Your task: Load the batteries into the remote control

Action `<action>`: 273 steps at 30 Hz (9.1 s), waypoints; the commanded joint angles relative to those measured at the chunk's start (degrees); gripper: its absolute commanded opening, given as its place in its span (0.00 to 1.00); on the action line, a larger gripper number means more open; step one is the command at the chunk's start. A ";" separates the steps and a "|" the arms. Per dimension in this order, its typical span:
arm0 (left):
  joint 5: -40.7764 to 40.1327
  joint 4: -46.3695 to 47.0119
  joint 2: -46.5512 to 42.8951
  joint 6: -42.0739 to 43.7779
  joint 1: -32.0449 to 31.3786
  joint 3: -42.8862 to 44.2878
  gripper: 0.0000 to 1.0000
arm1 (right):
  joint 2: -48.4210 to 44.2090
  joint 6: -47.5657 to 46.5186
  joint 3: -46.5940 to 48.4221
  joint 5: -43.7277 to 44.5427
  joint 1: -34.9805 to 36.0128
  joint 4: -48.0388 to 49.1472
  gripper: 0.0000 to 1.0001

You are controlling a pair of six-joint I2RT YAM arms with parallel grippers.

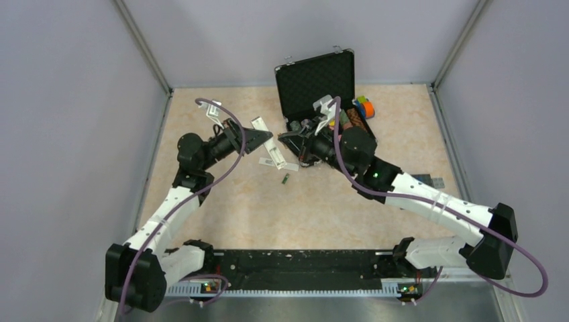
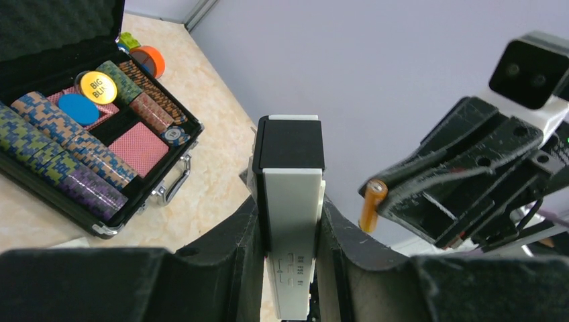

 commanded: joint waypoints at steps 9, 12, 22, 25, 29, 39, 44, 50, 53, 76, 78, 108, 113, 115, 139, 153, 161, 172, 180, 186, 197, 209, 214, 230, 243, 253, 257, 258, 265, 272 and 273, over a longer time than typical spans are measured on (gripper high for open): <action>-5.78 17.98 5.63 -18.74 0.16 2.45 0.00 | 3.05 -2.71 3.24 3.76 4.25 9.63 0.00; -6.12 18.35 5.78 -19.87 0.16 2.77 0.00 | 3.35 -2.79 1.83 5.54 4.29 11.56 0.01; -6.32 18.61 4.25 -23.29 0.07 0.07 0.00 | 4.91 -4.29 0.94 4.72 4.26 15.14 0.02; -7.23 17.42 3.58 -23.46 0.08 0.35 0.00 | 4.66 -5.23 0.22 4.29 4.27 14.86 0.02; -8.69 14.83 2.75 -23.12 0.16 0.70 0.00 | 3.77 -6.44 -1.55 4.39 4.31 14.58 0.02; -10.18 11.79 2.11 -22.99 0.33 0.98 0.00 | 2.73 -8.49 -2.57 4.13 4.33 11.79 0.03; -10.32 11.28 2.43 -22.34 0.34 1.68 0.00 | 2.25 -7.97 -2.40 2.95 4.32 10.00 0.06; -8.29 7.40 1.63 -18.02 0.33 3.85 0.00 | 2.88 -6.83 -0.60 1.82 4.28 8.53 0.11; -8.41 6.16 1.02 -16.90 0.33 4.09 0.00 | 3.21 -6.42 0.19 1.30 4.28 8.01 0.12; -8.67 4.77 1.45 -14.91 0.42 4.50 0.00 | -0.67 -1.89 8.22 2.50 4.22 -3.77 0.59; -8.76 4.86 1.42 -14.91 0.42 4.66 0.00 | -1.69 -1.02 8.51 3.59 4.20 -5.01 0.67; -13.67 10.14 -3.59 -15.92 0.25 2.84 0.00 | 2.98 50.51 12.84 0.68 -0.87 -21.31 0.99; -13.70 10.15 -4.28 -16.16 0.17 1.73 0.00 | 4.18 52.00 12.65 -0.95 -0.87 -18.65 0.99; -13.60 10.17 -4.57 -16.46 0.16 1.11 0.00 | 4.71 52.09 12.52 -0.77 -0.87 -17.09 0.99; -11.75 13.84 -5.19 -16.74 0.16 -1.17 0.00 | 6.71 51.56 10.98 0.35 -1.14 -11.03 0.98; -11.99 14.80 -5.12 -17.83 0.16 -1.56 0.00 | 6.29 52.08 9.25 -1.10 -1.77 -8.88 0.69; -13.92 11.74 -5.38 -21.14 0.16 -0.17 0.00 | 6.61 51.29 8.74 -1.51 -1.82 -8.98 0.55; -16.19 3.82 -6.52 -23.22 0.16 2.71 0.00 | 6.56 50.71 7.84 -3.74 -1.92 -8.20 0.42; -17.03 0.45 -6.19 -25.90 0.22 4.19 0.00 | 6.01 48.60 7.46 -3.29 -1.93 -8.11 0.32; -17.90 -1.73 -6.75 -21.60 0.31 3.61 0.00 | 3.99 47.28 7.38 -2.85 -2.38 -7.09 0.83; -13.35 -11.38 -9.20 -8.38 7.35 5.13 0.00 | -3.49 44.08 -0.40 -2.57 -9.15 -9.81 0.91; -23.96 -41.67 -14.82 9.17 11.06 10.63 0.00 | 13.76 6.79 6.32 -8.67 -12.71 -28.43 0.62; -27.33 -42.57 -17.42 8.43 11.14 8.70 0.00 | 20.09 2.47 6.65 -5.20 -10.02 -28.77 0.51; -26.52 -44.47 -17.18 7.47 11.14 8.92 0.00 | 38.79 35.92 18.33 20.48 -0.58 -35.54 0.36; -33.04 -53.82 -17.03 19.30 11.58 19.15 0.00 | 48.05 41.84 25.18 23.98 1.40 -42.00 0.38; -32.11 -51.64 -15.84 20.11 12.17 17.62 0.00 | 50.84 42.45 27.65 24.28 1.73 -45.57 0.24; -31.13 -51.00 -15.09 20.12 12.28 17.51 0.00 | 50.69 39.99 27.86 25.16 1.94 -45.71 0.11; -30.76 -50.66 -14.98 19.98 12.27 17.34 0.00 | 50.49 39.28 27.73 25.26 2.01 -45.71 0.08; -24.97 -47.50 -13.47 16.80 12.37 14.02 0.00 | 41.84 28.45 21.31 27.32 1.92 -35.92 0.00; -11.51 -41.90 -9.00 12.26 12.37 10.67 0.00 | 25.38 12.09 12.13 15.14 -0.69 -26.21 0.00; -8.17 -40.93 -7.65 11.64 12.36 10.52 0.00 | 22.76 10.96 9.88 10.65 -2.09 -24.01 0.00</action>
